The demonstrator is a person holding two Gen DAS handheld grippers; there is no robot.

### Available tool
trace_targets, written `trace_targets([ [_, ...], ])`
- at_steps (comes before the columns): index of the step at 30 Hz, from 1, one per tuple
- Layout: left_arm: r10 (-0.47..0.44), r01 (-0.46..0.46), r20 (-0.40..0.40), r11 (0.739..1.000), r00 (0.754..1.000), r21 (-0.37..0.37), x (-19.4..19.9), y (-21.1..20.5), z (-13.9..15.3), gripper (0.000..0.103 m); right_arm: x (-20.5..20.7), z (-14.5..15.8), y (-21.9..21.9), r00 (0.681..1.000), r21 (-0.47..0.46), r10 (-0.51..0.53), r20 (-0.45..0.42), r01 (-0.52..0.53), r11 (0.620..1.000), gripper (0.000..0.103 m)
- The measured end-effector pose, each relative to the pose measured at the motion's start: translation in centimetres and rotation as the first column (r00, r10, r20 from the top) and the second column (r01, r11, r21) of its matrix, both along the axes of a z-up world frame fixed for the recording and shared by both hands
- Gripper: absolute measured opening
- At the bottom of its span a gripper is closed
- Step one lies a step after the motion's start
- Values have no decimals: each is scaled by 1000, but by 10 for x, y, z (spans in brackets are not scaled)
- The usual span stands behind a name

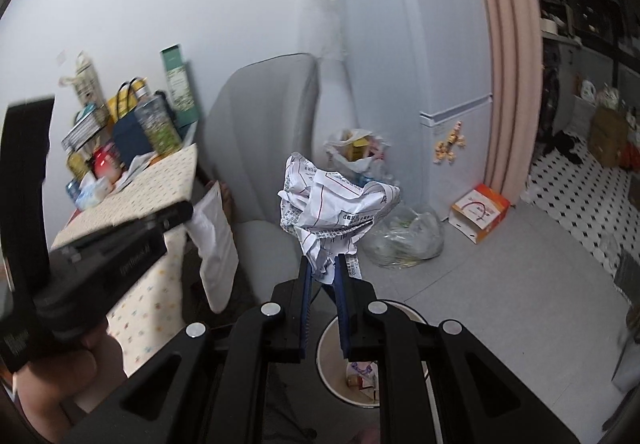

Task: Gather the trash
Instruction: 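Carry the tissue and crumpled paper to the wastebasket and open both grippers, then move both tools back over the table toward the last wrapper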

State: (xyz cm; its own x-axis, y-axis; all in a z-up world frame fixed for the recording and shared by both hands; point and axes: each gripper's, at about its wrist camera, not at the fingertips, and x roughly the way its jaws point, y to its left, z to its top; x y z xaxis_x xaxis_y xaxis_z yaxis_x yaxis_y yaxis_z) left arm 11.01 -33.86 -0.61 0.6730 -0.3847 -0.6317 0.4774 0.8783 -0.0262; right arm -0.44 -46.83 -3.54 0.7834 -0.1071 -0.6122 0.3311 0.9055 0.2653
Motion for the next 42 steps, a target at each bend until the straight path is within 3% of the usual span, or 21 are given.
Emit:
trace_targets([
  [12,-45,46,-30,998,999,53,3,-36,-25,3,8,-28,-33,999,43,-35,-18,36,998,12],
  [15,-47,49,-28,997,998,58,4,-40,-25,3,15,-38,-39,998,64,-46,-37,48,997,18],
  [17,-51,52,-25,997,998,61,4,-42,-24,3,16,-43,-43,997,71,-61,-44,64,995,45],
  [32,-158,161,-91,987,983,25,-5,-85,-36,4,-28,-45,-70,982,47,-172,-80,176,983,54],
  [33,-166,169,-102,986,981,15,-5,-87,-37,7,-32,-44,-73,980,46,-181,-80,185,982,54],
  [34,-175,177,-118,984,977,4,-5,-90,-38,19,-36,-45,-76,979,46,-188,-79,192,980,55],
  [35,-180,181,-127,984,975,-5,-5,-91,-38,47,-38,-45,-78,978,48,-195,-79,199,979,55],
  [37,-178,175,-116,984,977,-36,-7,-87,-36,70,-41,-46,-82,976,55,-203,-80,208,977,55],
  [42,-125,123,-115,992,985,-26,-3,-69,-28,80,-40,-45,-80,978,67,-194,-74,199,978,56],
])
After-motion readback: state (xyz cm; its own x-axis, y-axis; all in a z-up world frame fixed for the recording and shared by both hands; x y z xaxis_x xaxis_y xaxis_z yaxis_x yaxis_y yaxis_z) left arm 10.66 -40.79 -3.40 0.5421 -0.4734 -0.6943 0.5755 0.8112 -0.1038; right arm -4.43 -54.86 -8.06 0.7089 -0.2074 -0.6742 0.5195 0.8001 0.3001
